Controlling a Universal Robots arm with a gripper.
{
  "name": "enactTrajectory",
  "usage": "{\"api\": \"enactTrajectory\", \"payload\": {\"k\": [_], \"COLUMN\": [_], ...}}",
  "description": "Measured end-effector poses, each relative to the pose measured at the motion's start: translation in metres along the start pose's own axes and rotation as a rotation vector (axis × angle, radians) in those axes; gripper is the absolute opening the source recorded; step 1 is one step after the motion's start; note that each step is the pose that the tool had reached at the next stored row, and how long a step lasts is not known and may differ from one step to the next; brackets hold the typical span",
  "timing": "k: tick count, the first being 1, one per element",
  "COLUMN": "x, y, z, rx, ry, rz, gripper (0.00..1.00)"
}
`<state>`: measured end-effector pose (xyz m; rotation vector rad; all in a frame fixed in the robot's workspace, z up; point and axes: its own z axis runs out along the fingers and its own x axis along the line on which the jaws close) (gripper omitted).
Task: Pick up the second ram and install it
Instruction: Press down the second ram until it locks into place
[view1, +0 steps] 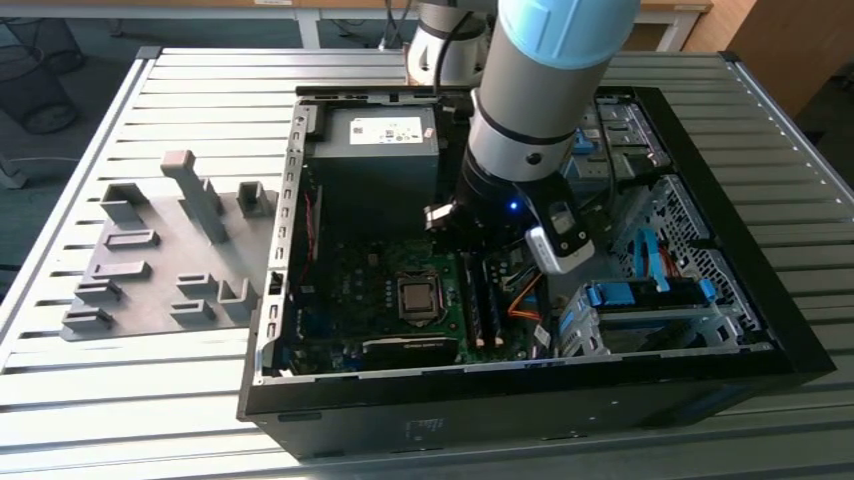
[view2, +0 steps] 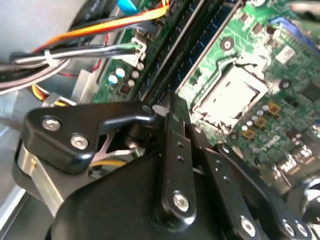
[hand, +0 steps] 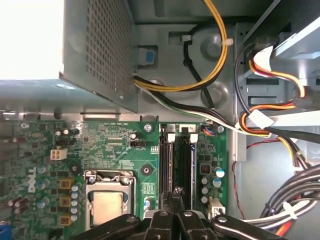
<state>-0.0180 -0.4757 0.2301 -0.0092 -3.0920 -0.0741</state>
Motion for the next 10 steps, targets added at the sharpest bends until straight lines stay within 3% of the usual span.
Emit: {"api": "enactTrajectory", "payload": {"k": [4, 10], "x": [0.0003, 0.0003], "y": [0.0003, 0.0003], "z": [-0.0057, -0.0063], "rx": [0.0001, 0.0001], "ry": [0.0001, 0.0001], "rz": [0.000, 0.000], "gripper": [0.11, 0.11]}}
